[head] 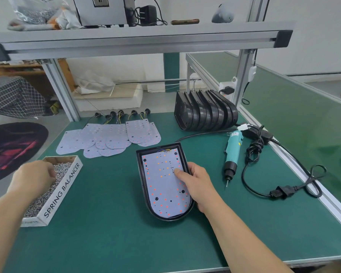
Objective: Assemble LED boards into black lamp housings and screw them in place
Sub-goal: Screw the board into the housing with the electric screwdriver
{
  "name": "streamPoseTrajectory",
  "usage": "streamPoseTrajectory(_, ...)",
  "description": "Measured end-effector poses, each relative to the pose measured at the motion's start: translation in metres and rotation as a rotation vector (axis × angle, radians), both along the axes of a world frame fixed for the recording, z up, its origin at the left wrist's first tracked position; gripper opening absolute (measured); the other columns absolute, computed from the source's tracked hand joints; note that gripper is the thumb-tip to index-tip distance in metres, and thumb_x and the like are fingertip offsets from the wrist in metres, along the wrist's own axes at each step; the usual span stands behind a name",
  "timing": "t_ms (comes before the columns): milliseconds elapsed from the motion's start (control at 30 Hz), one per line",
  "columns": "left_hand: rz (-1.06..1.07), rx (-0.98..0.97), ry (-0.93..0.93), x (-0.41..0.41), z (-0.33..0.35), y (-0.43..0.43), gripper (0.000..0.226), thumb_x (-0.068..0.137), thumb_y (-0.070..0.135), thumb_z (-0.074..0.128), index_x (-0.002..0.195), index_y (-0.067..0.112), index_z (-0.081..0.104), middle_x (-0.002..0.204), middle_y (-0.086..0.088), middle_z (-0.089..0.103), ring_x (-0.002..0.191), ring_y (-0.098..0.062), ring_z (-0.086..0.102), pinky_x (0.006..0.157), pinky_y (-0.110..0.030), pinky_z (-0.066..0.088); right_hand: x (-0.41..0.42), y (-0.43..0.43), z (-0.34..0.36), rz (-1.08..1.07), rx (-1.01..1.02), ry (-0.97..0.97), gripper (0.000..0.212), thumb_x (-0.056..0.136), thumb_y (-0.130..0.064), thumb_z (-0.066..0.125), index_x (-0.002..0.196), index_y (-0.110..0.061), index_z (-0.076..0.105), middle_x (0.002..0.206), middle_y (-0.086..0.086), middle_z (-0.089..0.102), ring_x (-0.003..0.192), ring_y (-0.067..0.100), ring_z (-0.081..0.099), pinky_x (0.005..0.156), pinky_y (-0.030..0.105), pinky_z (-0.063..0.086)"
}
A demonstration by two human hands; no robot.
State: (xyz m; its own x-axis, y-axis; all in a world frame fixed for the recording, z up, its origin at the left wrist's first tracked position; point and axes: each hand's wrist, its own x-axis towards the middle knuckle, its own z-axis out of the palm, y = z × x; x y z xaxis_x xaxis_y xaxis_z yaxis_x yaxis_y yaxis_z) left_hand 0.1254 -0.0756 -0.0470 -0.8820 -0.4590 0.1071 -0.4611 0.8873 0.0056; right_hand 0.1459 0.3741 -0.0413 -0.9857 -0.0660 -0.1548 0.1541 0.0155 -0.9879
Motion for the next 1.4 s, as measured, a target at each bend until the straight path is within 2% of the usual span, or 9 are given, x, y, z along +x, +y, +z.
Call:
streamPoseTrajectory(333, 0.125, 0.08, -0.019, -0.009, -0.015, -0.022, 0.028, 0.076, 0.022, 0.08, 0.055, 0.019, 0.063, 0.058, -0.002, 0.062, 0.059, -0.027, 0.062, 0.061, -0.039, 0.057, 0.0, -0.001, 0.001, -0.002, -0.002, 0.0, 0.027, 0.094, -0.012, 0.066, 0.105, 0.012, 0.06, 0.116, 0.035, 0.061, 0.085, 0.021, 0.055, 0.083, 0.046, 0.05)
streamPoseTrajectory(467, 0.192, 0.22, 0.083, -0.001, -0.014, -0.01, 0.035, 0.088, 0.015, 0.07, 0.059, -0.003, 0.063, 0.064, -0.024, 0.063, 0.066, -0.041, 0.065, 0.064, -0.048, 0.055, -0.001, -0.002, 0.0, -0.008, -0.008, 0.002, 0.027, 0.094, -0.011, 0.067, 0.104, 0.013, 0.059, 0.103, 0.033, 0.065, 0.083, 0.02, 0.054, 0.08, 0.042, 0.048)
streamPoseTrajectory(567, 0.279, 0.817, 0.405, 0.007, 0.003, 0.008, 0.022, 0.095, 0.005, 0.06, 0.08, -0.01, 0.065, 0.064, -0.022, 0.065, 0.065, -0.034, 0.062, 0.075, -0.051, 0.057, -0.002, -0.001, -0.001, -0.004, -0.008, 0.007, 0.025, 0.094, -0.012, 0.067, 0.103, 0.011, 0.06, 0.101, 0.033, 0.064, 0.083, 0.02, 0.055, 0.079, 0.039, 0.046)
streamPoseTrajectory(667, 0.253, 1.8, 0.586, 0.019, 0.047, 0.064, 0.015, 0.101, 0.008, 0.052, 0.101, -0.002, 0.063, 0.071, -0.004, 0.065, 0.059, -0.002, 0.057, 0.06, -0.006, 0.05, -0.001, -0.001, -0.001, -0.004, -0.002, 0.013, 0.022, 0.095, -0.011, 0.066, 0.102, 0.009, 0.062, 0.112, 0.031, 0.065, 0.084, 0.02, 0.057, 0.085, 0.052, 0.053)
streamPoseTrajectory(733, 0.181, 2.333, 0.553, 0.027, 0.071, 0.111, 0.014, 0.102, 0.009, 0.046, 0.092, 0.007, 0.055, 0.068, 0.001, 0.056, 0.051, -0.001, 0.054, 0.054, -0.001, 0.043, -0.003, -0.001, -0.003, 0.002, 0.007, 0.011, 0.022, 0.095, -0.012, 0.066, 0.104, 0.008, 0.063, 0.114, 0.032, 0.065, 0.085, 0.021, 0.058, 0.092, 0.058, 0.051)
streamPoseTrajectory(867, 0.063, 2.735, 0.283, 0.032, 0.087, 0.202, 0.013, 0.08, -0.01, 0.06, 0.087, 0.0, 0.056, 0.077, -0.007, 0.055, 0.053, -0.012, 0.058, 0.047, -0.011, 0.047, -0.004, -0.003, -0.005, -0.022, 0.057, 0.004, 0.026, 0.095, -0.015, 0.065, 0.105, 0.008, 0.062, 0.113, 0.031, 0.065, 0.083, 0.021, 0.056, 0.09, 0.055, 0.053)
streamPoseTrajectory(967, 0.015, 2.687, 0.042, 0.031, 0.085, 0.265, 0.03, 0.06, -0.022, 0.075, 0.083, -0.007, 0.061, 0.076, -0.012, 0.058, 0.051, -0.013, 0.058, 0.041, -0.012, 0.044, -0.003, -0.004, -0.005, -0.056, 0.091, -0.016, 0.023, 0.093, -0.016, 0.065, 0.096, 0.006, 0.06, 0.087, 0.017, 0.066, 0.077, 0.019, 0.053, 0.076, 0.048, 0.055)
streamPoseTrajectory(1100, 0.079, 2.311, 0.136, 0.022, 0.061, 0.325, 0.005, 0.091, -0.007, 0.058, 0.091, -0.009, 0.063, 0.072, -0.011, 0.06, 0.051, -0.007, 0.058, 0.042, -0.01, 0.043, -0.001, -0.005, -0.004, -0.105, 0.161, 0.021, 0.038, 0.09, -0.017, 0.066, 0.064, -0.018, 0.039, 0.058, -0.011, 0.035, 0.059, 0.014, 0.029, 0.051, 0.025, 0.026)
streamPoseTrajectory(1400, 0.004, 1.856, 0.266, 0.008, 0.022, 0.346, 0.021, 0.093, 0.0, 0.065, 0.071, 0.001, 0.066, 0.058, -0.004, 0.063, 0.052, -0.011, 0.057, 0.057, -0.017, 0.05, -0.005, 0.026, 0.027, 0.243, 1.021, 0.114, 0.043, 0.091, -0.058, 0.049, 0.074, -0.019, 0.053, 0.094, 0.008, 0.071, 0.087, 0.027, 0.063, 0.06, 0.032, 0.042)
